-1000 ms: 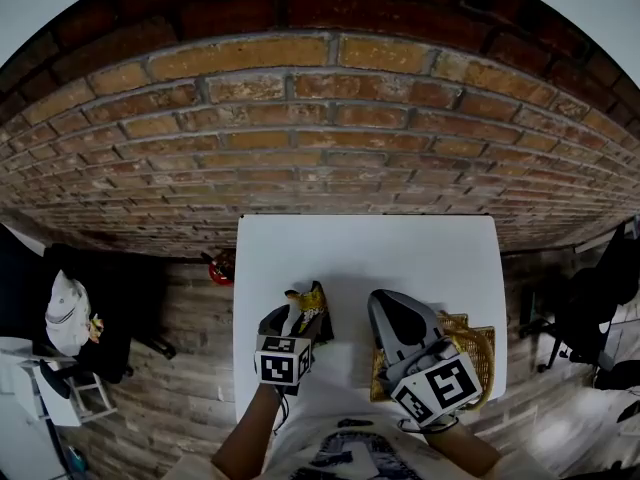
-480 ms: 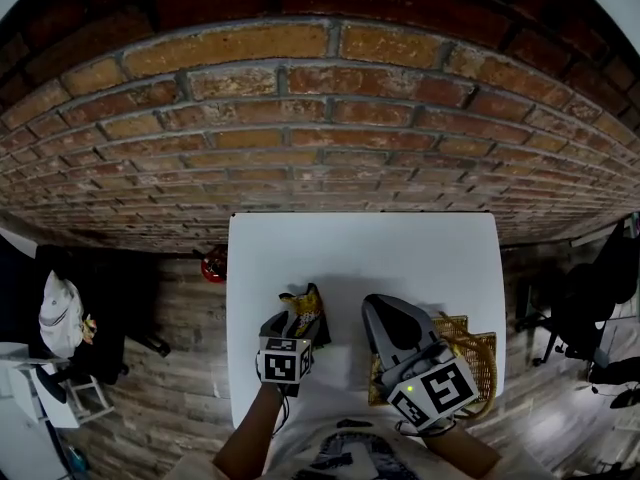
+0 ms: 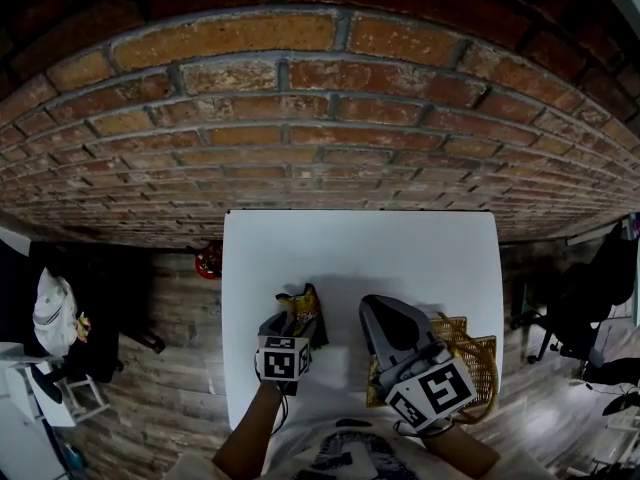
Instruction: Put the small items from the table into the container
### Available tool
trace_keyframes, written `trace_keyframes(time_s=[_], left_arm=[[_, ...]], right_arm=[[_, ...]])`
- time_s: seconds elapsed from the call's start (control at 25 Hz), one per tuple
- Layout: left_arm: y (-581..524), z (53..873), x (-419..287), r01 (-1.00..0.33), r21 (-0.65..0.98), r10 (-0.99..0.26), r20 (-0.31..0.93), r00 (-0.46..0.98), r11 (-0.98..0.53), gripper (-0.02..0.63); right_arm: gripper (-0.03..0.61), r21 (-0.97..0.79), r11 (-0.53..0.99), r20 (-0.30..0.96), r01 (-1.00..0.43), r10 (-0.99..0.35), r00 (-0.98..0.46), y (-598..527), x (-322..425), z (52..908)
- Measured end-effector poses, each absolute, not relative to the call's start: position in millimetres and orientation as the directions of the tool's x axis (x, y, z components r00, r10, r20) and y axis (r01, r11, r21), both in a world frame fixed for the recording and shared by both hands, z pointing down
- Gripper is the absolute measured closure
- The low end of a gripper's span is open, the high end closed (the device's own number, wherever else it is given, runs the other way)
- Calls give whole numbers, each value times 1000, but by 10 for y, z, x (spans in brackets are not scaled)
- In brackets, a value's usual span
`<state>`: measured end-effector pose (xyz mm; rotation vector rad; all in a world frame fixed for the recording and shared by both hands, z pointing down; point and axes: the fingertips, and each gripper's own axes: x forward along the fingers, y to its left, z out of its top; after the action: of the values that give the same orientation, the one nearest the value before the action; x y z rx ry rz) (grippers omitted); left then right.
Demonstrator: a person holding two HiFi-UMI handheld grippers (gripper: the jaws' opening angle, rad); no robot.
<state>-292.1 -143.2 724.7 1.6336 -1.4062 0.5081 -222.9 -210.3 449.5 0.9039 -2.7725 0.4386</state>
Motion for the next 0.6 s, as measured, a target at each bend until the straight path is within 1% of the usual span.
trace_keyframes(time_s=[0.32, 0.6], left_arm=[[-1432, 7321, -2913, -937, 347, -551, 790, 267, 43, 293], [-1413, 7320, -2908, -939, 343, -546, 793, 270, 35, 324]], right_arm=[[560, -227, 770, 280, -597, -535, -797, -2128, -2267, 4554], [560, -229, 767, 283, -600, -537, -795, -2114, -2260, 4560]])
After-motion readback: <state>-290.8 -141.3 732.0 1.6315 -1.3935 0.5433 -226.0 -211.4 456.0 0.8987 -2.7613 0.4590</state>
